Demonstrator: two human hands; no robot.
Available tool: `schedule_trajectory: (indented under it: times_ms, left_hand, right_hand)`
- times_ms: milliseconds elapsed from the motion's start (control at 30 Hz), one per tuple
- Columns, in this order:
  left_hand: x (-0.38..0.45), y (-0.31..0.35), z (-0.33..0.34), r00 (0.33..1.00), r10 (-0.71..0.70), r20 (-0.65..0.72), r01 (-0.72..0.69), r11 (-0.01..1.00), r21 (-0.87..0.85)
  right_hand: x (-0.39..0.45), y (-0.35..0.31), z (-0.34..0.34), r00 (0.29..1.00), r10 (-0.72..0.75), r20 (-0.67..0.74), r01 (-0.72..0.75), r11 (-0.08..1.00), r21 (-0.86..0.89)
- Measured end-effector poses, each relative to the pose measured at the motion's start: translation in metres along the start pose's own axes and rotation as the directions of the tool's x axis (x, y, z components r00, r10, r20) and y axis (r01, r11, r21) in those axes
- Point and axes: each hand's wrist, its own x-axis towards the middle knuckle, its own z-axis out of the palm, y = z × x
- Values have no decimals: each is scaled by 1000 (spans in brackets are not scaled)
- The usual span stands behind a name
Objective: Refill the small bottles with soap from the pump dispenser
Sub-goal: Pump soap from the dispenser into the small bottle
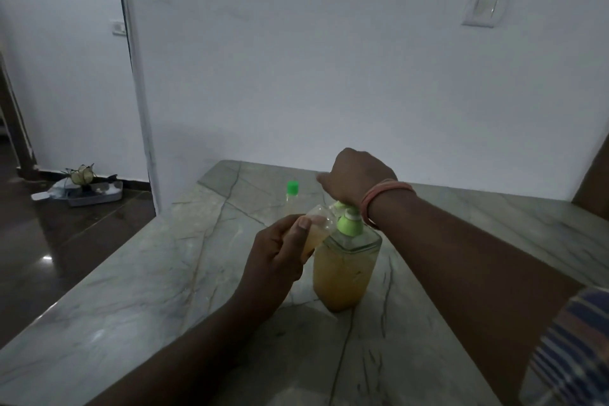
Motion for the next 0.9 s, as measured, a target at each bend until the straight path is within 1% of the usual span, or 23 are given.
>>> schedule_trajectory:
  times_ms: [100, 333, 400, 467, 600, 700, 767, 833, 900]
  left_hand:
    - [0, -3, -1, 1000, 2, 0, -2, 1000, 8]
    - [0, -4, -2, 1000, 13, 7, -13, 1000, -10]
    - [0, -4, -2, 1000, 8, 3, -8, 1000, -13]
    - [1, -5, -1, 1000, 6, -3, -6, 1000, -10]
    - [0, -4, 0, 1000, -7, -16, 8, 1000, 26]
    - [-1, -1, 0, 1000, 6, -14, -6, 1000, -11]
    - [0, 1, 0, 1000, 12, -14, -12, 1000, -19]
    - [0, -1, 0, 1000, 7, -6, -7, 1000, -13]
    - [0, 1, 1, 1000, 4, 3, -4, 1000, -23]
  right_hand:
    - [-3, 2, 3, 1000, 21, -8, -20, 998, 60]
    - [-5, -4, -2, 1000, -10, 4, 10, 1000, -10]
    - [-2, -1, 1, 1000, -11, -20, 12, 1000, 19]
    - [-1, 2, 4, 999, 23, -28, -20, 996, 81]
    - [-3, 2, 4, 999, 36, 12, -37, 997, 63]
    - [0, 1, 2, 1000, 15, 25, -16, 999, 40]
    - [3, 3, 5, 1000, 18, 1, -18, 998, 66]
    - [4, 5, 8, 999, 38, 27, -41, 992, 119]
    - [2, 6, 8, 998, 34, 47, -39, 994, 107]
